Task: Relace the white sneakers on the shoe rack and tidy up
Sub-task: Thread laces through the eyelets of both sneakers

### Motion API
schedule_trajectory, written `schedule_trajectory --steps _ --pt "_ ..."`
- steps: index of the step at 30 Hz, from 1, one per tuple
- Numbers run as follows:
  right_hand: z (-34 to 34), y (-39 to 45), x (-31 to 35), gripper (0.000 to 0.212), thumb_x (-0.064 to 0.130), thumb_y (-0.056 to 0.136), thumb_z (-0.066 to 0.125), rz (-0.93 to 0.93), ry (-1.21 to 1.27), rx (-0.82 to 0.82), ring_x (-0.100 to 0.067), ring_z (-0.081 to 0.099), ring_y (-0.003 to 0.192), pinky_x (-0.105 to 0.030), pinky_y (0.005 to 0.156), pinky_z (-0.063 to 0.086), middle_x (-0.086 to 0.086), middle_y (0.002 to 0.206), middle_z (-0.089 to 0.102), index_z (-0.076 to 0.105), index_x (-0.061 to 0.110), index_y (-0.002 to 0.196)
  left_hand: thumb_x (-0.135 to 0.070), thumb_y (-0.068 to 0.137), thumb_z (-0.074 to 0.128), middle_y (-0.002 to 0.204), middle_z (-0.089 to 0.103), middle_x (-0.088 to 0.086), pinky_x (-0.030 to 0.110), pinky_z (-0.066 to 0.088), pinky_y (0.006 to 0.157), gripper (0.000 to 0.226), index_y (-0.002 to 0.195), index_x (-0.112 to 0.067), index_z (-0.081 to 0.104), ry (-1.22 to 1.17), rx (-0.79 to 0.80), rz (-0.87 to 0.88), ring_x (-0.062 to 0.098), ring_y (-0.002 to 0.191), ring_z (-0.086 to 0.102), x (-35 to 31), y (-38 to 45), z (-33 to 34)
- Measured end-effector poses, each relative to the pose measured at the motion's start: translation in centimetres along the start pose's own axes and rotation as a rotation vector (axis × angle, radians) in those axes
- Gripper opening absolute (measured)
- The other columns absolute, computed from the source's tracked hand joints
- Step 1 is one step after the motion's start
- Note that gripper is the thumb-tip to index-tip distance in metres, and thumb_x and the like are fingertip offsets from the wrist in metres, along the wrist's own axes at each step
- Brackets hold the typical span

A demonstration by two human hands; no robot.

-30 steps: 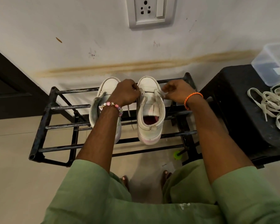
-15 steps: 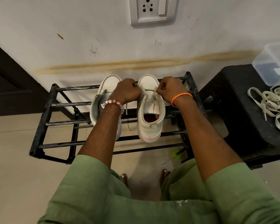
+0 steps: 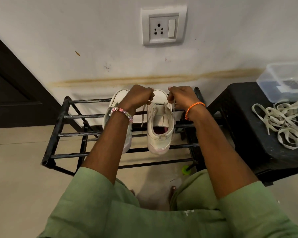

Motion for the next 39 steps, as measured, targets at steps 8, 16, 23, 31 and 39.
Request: schedule_trajectory --steps 8,16,23,31,39 --pt "-3.4 -3.4 10.5 0.031 0.023 0.095 0.047 -0.039 0.101 0.032 -0.013 0.055 0.051 -0.025 0.060 0.046 -0.001 0.059 0.054 0.058 0.011 0.068 -0.021 0.098 0.043 0.066 0.054 -0.003 0.023 0.037 0.060 0.029 0.073 -0.015 0.057 -0.028 0.013 0.035 0.011 0.059 0.058 -8.0 -4.2 -4.4" --pt "-8.0 -6.7 21.1 0.006 0.002 0.088 0.051 -0.133 -0.068 -0.011 -0.008 0.051 0.035 -0.027 0.056 0.054 -0.009 0.064 0.059 0.056 0.000 0.088 -0.019 0.098 0.045 0.063 0.042 -0.002 0.021 0.039 0.055 0.030 0.072 -0.012 0.058 0.017 -0.065 0.103 0.011 0.052 0.036 -17.3 -8.9 -9.6" --pt "-10.6 -12.3 29.9 0.013 -0.003 0.092 0.046 -0.207 0.297 0.166 -0.010 0.056 0.050 -0.019 0.045 0.051 -0.014 0.078 0.059 0.054 0.000 0.082 -0.020 0.100 0.044 0.059 0.046 -0.005 0.015 0.032 0.042 0.028 0.081 -0.010 0.063 0.143 -0.082 0.227 0.007 0.049 0.033 -27.9 -13.9 -13.0" --pt "-14.3 -18.6 38.6 0.031 -0.008 0.090 0.030 -0.347 0.468 0.319 -0.021 0.068 0.083 -0.029 0.065 0.059 -0.023 0.100 0.066 0.059 -0.008 0.099 -0.006 0.095 0.051 0.071 0.064 0.003 0.016 0.052 0.053 0.018 0.079 -0.005 0.059 0.022 -0.151 0.446 0.003 0.047 0.057 -38.2 -20.4 -15.8" --pt "-16.2 -19.5 42.3 0.005 -0.003 0.090 0.055 -0.477 0.293 0.202 -0.015 0.068 0.074 -0.022 0.060 0.058 -0.014 0.091 0.067 0.060 -0.001 0.091 0.002 0.093 0.032 0.087 0.068 0.017 0.030 0.056 0.077 0.023 0.094 0.006 0.055 -0.374 0.071 0.371 0.024 0.082 0.068 -39.6 -21.1 -16.4"
Point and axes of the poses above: each hand's wrist, its own y-axis towards the middle knuckle, its own z-axis out of the palm, x = y × z, the point moved 7 cm from there along y, towards the middle knuckle
